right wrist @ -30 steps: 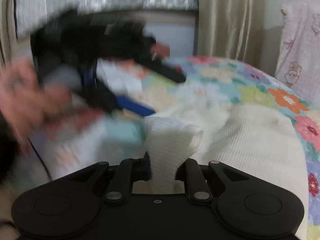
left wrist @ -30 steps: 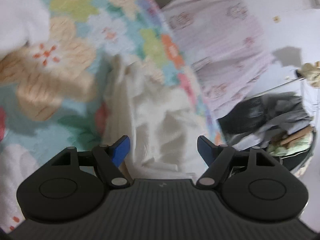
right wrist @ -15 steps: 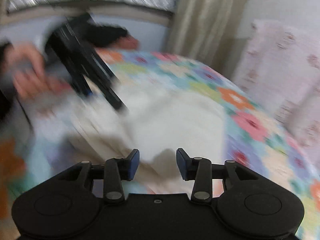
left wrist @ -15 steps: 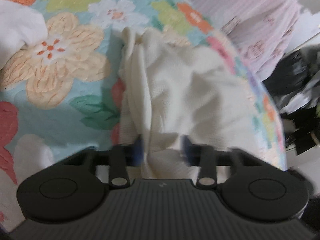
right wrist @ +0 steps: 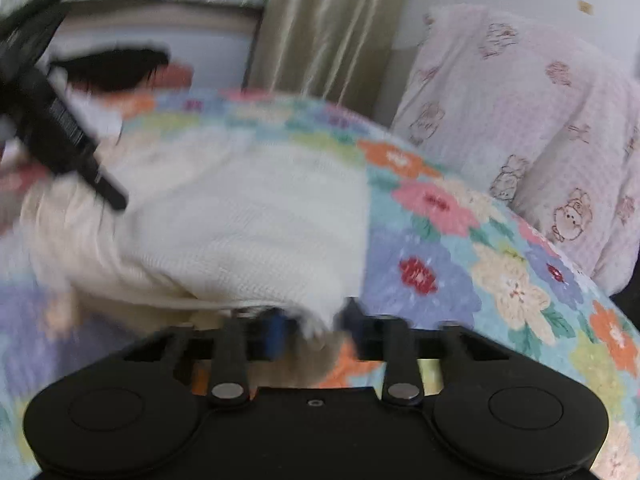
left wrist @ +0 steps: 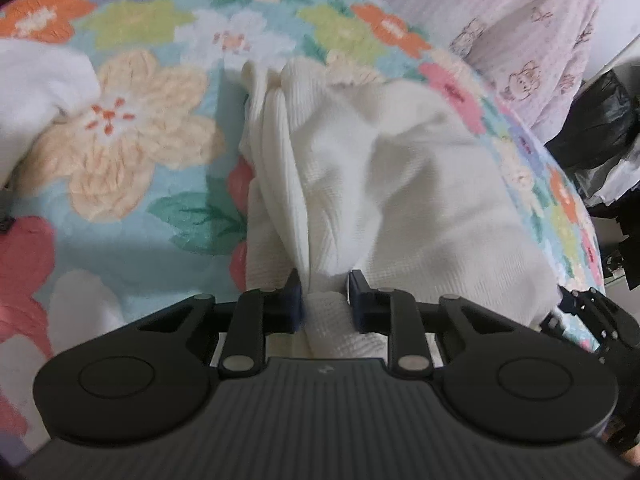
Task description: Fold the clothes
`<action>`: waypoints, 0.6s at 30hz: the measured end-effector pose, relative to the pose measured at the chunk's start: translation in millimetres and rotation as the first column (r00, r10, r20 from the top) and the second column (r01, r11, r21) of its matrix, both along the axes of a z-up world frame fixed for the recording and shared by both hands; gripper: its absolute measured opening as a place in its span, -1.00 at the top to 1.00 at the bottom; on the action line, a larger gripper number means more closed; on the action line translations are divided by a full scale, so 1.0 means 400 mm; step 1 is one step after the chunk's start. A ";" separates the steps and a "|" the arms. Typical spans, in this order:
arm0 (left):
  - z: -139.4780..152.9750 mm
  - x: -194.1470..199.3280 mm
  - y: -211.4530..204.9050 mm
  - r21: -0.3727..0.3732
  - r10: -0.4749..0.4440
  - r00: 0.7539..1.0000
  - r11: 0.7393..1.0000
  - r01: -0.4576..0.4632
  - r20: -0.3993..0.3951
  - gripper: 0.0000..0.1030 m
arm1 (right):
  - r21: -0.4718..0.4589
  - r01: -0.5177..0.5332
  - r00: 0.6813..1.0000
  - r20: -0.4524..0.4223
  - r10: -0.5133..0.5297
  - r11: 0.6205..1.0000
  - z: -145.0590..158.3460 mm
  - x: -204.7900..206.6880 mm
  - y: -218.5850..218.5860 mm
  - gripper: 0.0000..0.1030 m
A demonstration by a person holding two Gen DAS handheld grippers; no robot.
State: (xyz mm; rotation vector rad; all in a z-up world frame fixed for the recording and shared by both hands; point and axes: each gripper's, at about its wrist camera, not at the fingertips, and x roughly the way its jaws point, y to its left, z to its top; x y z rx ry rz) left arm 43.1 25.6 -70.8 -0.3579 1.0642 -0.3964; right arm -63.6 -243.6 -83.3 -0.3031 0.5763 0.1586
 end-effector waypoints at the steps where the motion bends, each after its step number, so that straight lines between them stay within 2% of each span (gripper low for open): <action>1: 0.003 -0.006 0.001 -0.012 0.003 1.000 1.000 -0.003 -0.004 0.56 | 0.022 0.021 1.000 0.019 -0.021 1.000 0.015 -0.008 -0.008 0.60; 3: 0.007 -0.016 -0.002 -0.019 0.003 1.000 1.000 -0.003 -0.011 0.56 | 0.045 0.066 0.997 0.031 -0.067 0.997 0.035 -0.028 -0.021 0.71; 4: 0.004 -0.017 -0.012 0.000 -0.004 1.000 1.000 0.004 -0.011 0.56 | 0.047 0.090 0.995 0.027 -0.091 0.995 0.040 -0.039 -0.026 0.86; 5: 0.002 -0.018 -0.025 0.034 -0.016 1.000 0.999 0.016 -0.009 0.56 | 0.035 0.110 0.994 0.015 -0.111 0.993 0.035 -0.042 -0.028 0.89; 8: -0.013 -0.021 -0.066 0.126 -0.066 0.998 0.990 0.066 -0.011 0.56 | -0.002 0.119 0.990 -0.078 -0.119 0.993 -0.019 -0.019 -0.046 0.90; 10: -0.018 -0.024 -0.078 0.159 -0.086 0.996 0.983 0.087 -0.016 0.55 | -0.008 0.114 0.984 -0.135 -0.114 0.993 -0.054 -0.008 -0.060 0.90; 12: -0.007 -0.028 -0.076 0.184 -0.096 0.995 0.978 0.095 -0.001 0.50 | 0.002 0.114 0.981 -0.159 -0.113 0.993 -0.050 -0.007 -0.070 0.89; 15: 0.055 -0.032 -0.022 0.135 -0.048 0.996 0.990 0.037 0.072 0.49 | 0.088 0.078 0.986 -0.155 -0.064 0.993 -0.009 -0.015 -0.094 0.85; 17: 0.098 -0.030 0.016 0.105 -0.017 0.990 0.994 0.002 0.140 0.39 | 0.165 0.047 0.992 -0.124 -0.026 0.985 0.032 -0.033 -0.109 0.78; 18: 0.119 -0.028 0.035 0.091 -0.002 0.985 0.996 -0.014 0.175 0.27 | 0.205 0.027 0.994 -0.105 -0.006 0.978 0.055 -0.036 -0.120 0.71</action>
